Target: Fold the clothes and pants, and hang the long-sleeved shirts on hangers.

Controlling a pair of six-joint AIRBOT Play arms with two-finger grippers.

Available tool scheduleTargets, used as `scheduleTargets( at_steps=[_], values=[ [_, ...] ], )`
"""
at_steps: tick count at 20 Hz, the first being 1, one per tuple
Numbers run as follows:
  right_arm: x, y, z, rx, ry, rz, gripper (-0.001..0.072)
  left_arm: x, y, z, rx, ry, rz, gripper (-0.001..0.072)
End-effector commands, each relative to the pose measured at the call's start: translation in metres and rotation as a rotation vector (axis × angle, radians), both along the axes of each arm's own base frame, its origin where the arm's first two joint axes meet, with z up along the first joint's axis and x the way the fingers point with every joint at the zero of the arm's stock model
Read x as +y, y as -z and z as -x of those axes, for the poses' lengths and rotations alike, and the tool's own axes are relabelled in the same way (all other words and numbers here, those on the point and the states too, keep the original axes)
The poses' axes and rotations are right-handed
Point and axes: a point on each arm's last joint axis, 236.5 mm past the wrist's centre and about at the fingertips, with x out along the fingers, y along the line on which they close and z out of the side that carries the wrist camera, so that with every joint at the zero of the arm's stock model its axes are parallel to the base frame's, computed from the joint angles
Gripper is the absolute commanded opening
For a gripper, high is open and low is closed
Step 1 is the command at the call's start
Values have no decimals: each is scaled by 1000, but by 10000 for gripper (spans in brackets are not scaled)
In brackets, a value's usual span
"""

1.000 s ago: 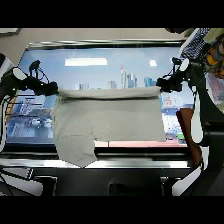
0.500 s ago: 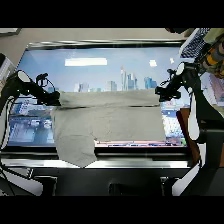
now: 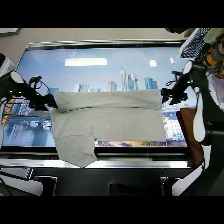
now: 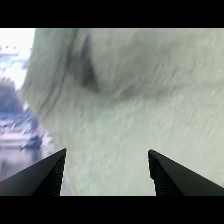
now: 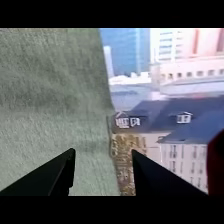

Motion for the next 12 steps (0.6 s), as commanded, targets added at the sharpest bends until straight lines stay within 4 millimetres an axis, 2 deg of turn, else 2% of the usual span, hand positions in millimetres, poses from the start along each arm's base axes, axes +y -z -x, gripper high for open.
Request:
scheduleTargets(
  at_steps=[1,3,5,7,9,12],
  values=[
    [-21,-27,18,-55,49,-115,414,30,-15,48,-3,-73,-38,584],
    [-17,-31,41,-73,94,-247,414,36,-5,100,13,-172,-6,584],
    [-8,-31,64,-96,117,-314,414,24,12,156,50,-284,69,584],
    [0,-25,85,-110,119,-312,414,6,27,196,73,-374,134,585],
    [7,-22,99,-121,139,-315,414,-9,42,225,84,-424,168,584],
    [12,-26,110,-133,141,-318,414,-29,55,242,83,-428,210,584]
  ],
)
